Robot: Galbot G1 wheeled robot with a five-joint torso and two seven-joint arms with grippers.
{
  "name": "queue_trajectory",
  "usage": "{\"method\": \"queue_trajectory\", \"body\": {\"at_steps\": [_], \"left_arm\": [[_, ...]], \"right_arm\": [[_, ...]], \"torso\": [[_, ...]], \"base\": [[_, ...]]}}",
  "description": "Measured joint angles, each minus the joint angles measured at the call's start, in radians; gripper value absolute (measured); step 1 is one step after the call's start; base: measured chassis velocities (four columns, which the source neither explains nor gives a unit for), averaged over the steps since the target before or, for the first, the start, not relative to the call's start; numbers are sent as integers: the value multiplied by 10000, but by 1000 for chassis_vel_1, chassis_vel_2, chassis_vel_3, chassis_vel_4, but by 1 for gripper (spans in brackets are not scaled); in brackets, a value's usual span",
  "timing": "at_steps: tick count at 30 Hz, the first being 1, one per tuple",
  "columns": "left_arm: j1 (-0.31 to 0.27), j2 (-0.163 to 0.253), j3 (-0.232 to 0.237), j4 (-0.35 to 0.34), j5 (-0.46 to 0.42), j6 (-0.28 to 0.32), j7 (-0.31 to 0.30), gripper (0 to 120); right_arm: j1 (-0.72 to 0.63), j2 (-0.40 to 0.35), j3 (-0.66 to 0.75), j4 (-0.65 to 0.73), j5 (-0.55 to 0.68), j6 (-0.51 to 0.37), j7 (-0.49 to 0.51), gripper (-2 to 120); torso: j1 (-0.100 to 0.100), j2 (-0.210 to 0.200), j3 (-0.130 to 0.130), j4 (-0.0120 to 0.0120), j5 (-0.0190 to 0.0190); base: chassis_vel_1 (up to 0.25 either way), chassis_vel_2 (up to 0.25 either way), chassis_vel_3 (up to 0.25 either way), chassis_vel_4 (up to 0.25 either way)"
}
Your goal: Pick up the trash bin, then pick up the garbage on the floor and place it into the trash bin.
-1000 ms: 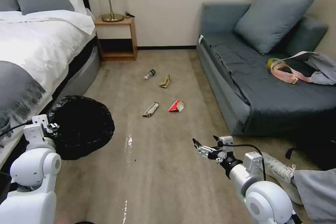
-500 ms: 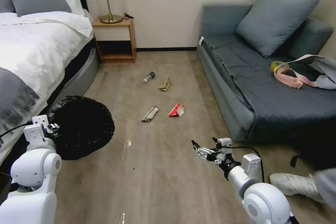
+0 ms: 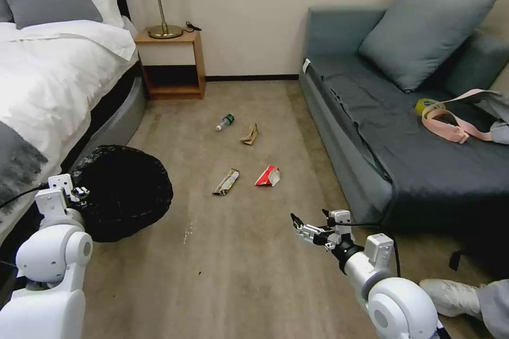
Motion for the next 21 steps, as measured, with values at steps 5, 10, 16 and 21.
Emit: {"method": "queue_trajectory", "body": {"at_steps": [5,10,16,21], "left_arm": [[2,-25,-2,16,3,-11,7,3],[-10,-46,10,32,25,-17,7,3],[-27,-61,36,90,67,-29,6,3],[-29,-74,40,109,72,-39,7,3]], "right_arm": [[22,-16,-10,-64,-27,8,-4,100],[37,-24,-22,-138,-73,13,-50,100],[63,-35,-57,-241,-128,35,-71,100],[74,-36,-89,-292,-166,43,-79,100]], "torso": [[0,0,0,1,0],[0,0,0,0,0],[0,0,-1,0,1],[0,0,0,1,0]], "base": [[-130,118,122,-115],[-141,148,151,-136],[-169,164,161,-168],[-176,163,163,-172]]}}
